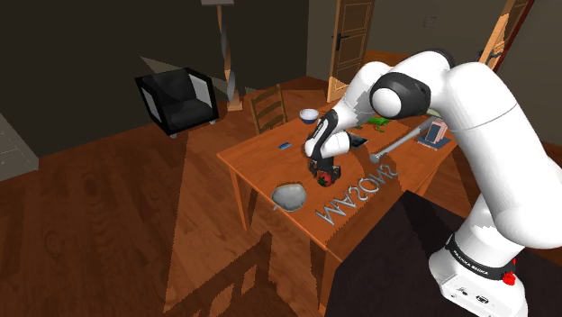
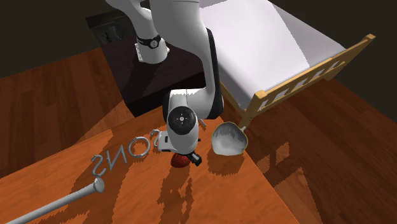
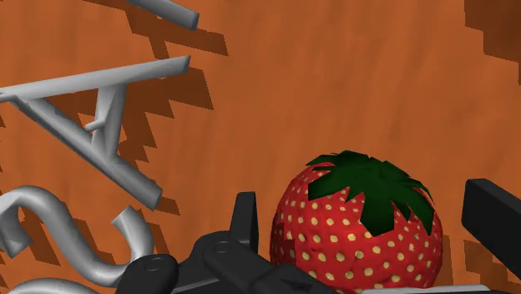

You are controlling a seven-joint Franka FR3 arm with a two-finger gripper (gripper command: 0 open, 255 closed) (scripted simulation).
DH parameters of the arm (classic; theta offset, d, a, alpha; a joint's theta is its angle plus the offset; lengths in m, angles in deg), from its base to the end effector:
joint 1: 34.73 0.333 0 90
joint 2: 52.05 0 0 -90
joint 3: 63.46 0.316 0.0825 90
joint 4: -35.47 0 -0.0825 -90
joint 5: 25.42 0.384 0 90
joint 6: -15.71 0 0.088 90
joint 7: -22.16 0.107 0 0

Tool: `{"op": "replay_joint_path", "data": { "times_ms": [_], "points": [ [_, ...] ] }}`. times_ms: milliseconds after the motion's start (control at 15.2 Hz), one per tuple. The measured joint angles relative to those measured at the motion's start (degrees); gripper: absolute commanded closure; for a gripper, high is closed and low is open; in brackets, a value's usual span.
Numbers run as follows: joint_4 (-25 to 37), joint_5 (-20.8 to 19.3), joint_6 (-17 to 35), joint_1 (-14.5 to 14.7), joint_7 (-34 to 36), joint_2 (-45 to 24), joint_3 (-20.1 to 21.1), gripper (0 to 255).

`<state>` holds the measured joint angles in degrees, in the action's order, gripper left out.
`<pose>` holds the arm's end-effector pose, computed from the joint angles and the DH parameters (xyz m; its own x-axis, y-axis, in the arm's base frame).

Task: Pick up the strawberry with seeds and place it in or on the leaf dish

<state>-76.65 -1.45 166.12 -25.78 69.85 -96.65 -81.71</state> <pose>0.5823 -0.1090 0.0866 0.2815 -0.9595 0.0022 -0.9584 -0.2811 0.0495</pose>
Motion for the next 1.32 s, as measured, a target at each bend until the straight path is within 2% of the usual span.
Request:
{"op": "replay_joint_path", "data": {
  "times_ms": [462, 528, 1320],
  "points": [
    [0.2, 0.2, 0.4, -0.2, -0.1, -0.6, 0.3, 0],
    [0.2, 0.2, 0.4, -0.2, -0.1, -0.6, 0.3, 255],
    [-0.1, 0.0, -0.1, 0.2, 0.1, 0.3, -0.1, 255]
  ]
}}
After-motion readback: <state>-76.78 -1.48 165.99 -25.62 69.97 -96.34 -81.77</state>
